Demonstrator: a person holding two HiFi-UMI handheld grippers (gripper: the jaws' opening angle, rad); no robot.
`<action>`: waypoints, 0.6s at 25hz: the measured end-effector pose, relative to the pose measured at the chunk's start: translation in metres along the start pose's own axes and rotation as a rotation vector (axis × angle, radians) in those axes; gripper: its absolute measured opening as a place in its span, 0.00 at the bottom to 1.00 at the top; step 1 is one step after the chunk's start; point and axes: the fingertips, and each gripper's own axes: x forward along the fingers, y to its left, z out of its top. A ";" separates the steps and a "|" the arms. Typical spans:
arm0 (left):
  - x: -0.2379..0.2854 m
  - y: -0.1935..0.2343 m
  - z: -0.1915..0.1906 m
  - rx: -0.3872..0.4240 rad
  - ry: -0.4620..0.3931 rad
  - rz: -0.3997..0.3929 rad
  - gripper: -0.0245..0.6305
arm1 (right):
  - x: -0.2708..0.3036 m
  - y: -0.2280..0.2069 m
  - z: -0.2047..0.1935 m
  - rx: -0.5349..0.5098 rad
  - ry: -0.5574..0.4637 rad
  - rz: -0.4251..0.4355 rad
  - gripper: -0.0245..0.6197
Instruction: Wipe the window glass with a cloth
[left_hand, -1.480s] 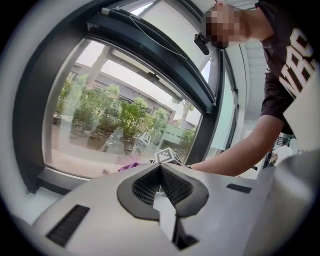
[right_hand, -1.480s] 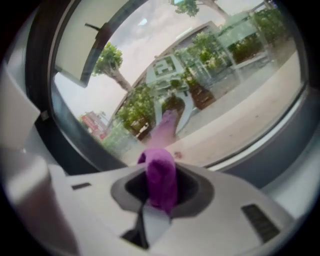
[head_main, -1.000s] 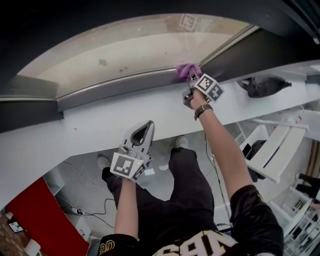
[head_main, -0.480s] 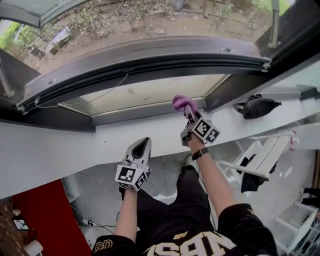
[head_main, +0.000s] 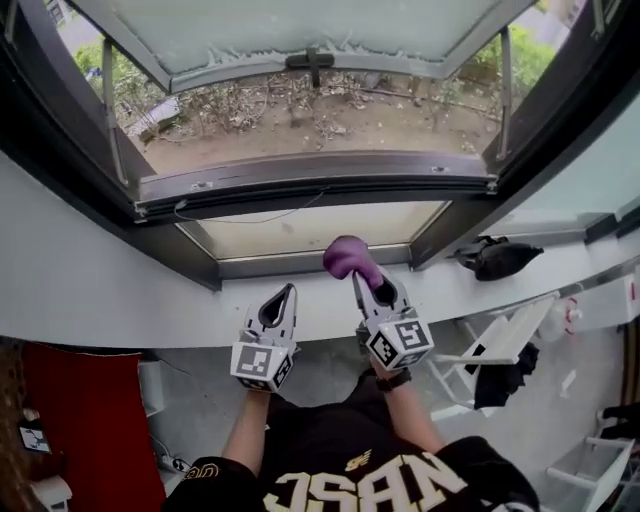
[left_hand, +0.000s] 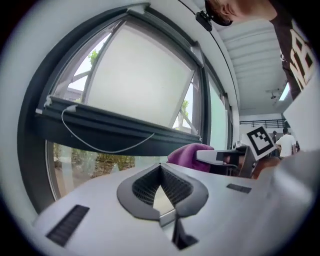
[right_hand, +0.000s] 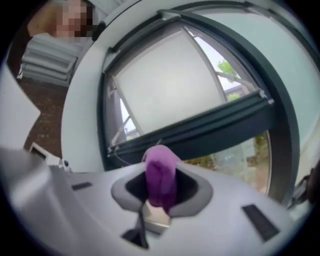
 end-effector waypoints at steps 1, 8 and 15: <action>-0.003 0.001 0.013 0.011 -0.018 0.008 0.06 | 0.000 0.015 0.009 -0.040 -0.005 0.010 0.17; -0.014 0.005 0.069 0.072 -0.096 0.054 0.06 | -0.003 0.066 0.046 -0.160 -0.045 0.031 0.17; -0.012 0.004 0.082 0.085 -0.099 0.058 0.06 | -0.002 0.069 0.055 -0.223 -0.045 -0.018 0.17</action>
